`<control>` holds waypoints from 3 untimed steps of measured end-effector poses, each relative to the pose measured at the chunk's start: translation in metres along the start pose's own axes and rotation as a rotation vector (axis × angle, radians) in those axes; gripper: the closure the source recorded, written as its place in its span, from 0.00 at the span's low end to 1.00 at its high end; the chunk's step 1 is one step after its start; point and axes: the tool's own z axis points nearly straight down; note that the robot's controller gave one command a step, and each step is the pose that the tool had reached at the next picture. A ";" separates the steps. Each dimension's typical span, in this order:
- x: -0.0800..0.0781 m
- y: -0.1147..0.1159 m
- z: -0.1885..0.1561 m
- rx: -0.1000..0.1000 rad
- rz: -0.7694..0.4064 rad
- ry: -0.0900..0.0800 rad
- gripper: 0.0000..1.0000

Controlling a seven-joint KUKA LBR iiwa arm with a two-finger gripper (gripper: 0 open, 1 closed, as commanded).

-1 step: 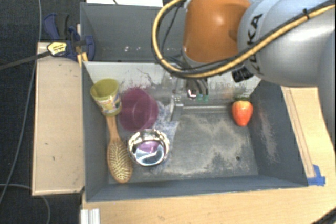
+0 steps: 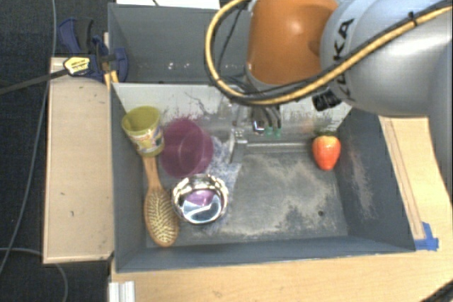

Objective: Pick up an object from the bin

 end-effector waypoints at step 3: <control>0.056 0.057 0.140 -0.002 -0.321 0.001 0.00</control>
Offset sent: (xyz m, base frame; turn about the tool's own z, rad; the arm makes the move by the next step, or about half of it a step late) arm -0.0306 0.0354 -0.0759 -0.1327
